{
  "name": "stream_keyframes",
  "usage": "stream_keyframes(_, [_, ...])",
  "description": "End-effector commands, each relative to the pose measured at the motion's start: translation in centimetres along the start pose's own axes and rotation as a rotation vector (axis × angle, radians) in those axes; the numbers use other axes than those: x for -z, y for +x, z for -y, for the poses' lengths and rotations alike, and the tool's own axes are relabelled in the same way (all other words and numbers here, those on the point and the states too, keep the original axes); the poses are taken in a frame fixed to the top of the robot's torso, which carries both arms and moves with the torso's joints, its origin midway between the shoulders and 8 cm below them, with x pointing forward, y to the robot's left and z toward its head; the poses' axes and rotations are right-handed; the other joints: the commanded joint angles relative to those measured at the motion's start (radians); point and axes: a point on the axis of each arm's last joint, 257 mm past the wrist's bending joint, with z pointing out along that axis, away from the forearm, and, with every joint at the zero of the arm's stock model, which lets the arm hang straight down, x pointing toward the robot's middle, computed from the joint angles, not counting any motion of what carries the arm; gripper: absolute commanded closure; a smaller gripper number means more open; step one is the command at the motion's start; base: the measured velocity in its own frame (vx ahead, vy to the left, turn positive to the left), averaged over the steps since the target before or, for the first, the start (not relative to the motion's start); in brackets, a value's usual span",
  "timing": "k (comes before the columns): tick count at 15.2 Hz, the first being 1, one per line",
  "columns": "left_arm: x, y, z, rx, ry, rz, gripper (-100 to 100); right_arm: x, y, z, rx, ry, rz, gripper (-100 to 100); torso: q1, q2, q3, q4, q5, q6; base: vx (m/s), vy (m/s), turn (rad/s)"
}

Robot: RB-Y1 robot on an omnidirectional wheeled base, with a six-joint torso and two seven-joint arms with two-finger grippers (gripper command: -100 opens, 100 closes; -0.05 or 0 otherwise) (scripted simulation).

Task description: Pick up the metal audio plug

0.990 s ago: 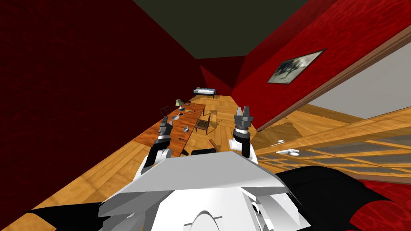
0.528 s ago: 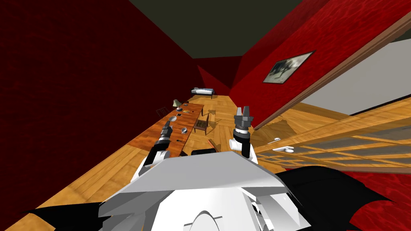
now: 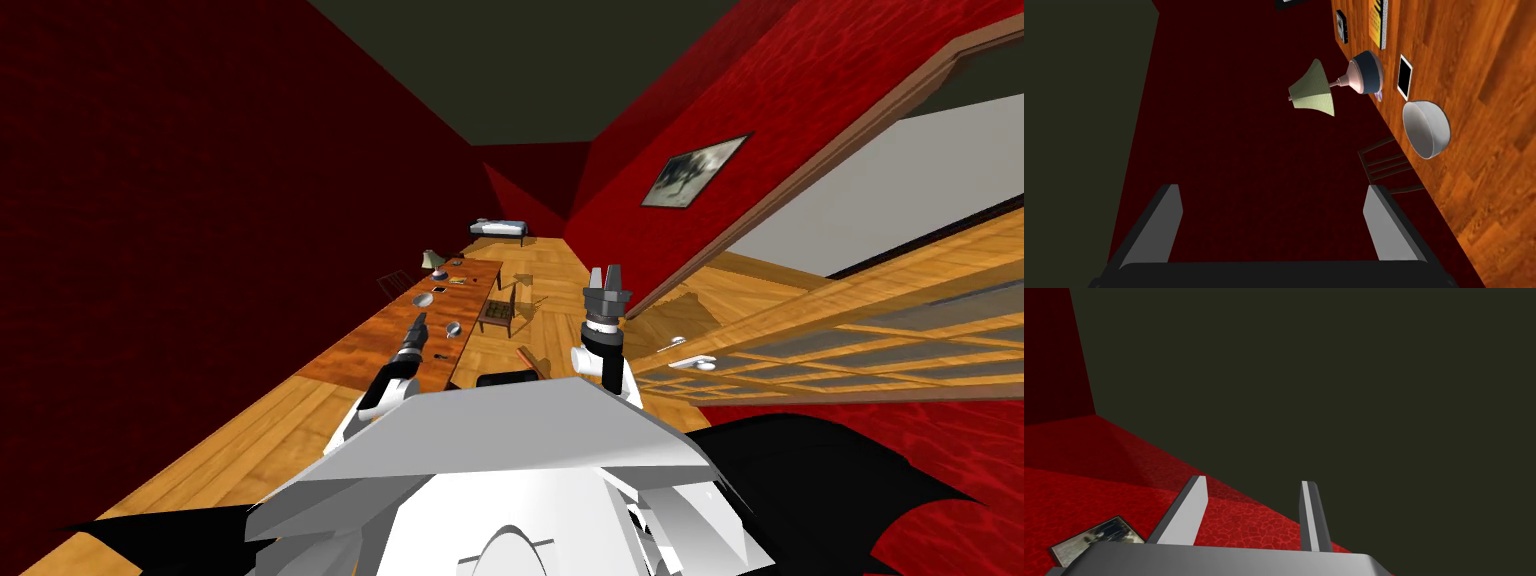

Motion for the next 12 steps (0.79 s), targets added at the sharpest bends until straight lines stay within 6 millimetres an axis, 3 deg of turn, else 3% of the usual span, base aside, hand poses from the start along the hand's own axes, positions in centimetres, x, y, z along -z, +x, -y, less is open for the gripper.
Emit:
stream_keyframes(1, [0.3, -0.5, -3.7, -0.023, -0.095, -0.007, -100, 0.0, 0.0, 0.0, 0.000, 0.000, 0.000, 0, 0.000, 0.000, 0.000, 0.000, 0.000, 0.000, 0.034, -0.027, -0.139])
stream_keyframes(3, [0.4, -0.4, -4.7, -0.022, -0.124, -0.012, -100, 0.0, 0.0, 0.0, 0.000, 0.000, 0.000, 0, 0.000, 0.000, 0.000, 0.000, 0.000, 0.000, 0.029, -0.014, -0.079])
stream_keyframes(4, [0.8, -0.7, -7.4, -0.033, -0.194, -0.021, -100, 0.0, 0.0, 0.0, 0.000, 0.000, 0.000, 0, 0.000, 0.000, 0.000, 0.000, 0.000, 0.000, 0.026, -0.008, -0.118])
stream_keyframes(12, [3.1, -1.7, -16.1, -0.049, -0.422, -0.051, -100, 0.0, 0.0, 0.0, 0.000, 0.000, 0.000, 0, 0.000, 0.001, 0.000, 0.000, 0.000, 0.000, 0.028, -0.008, -0.108])
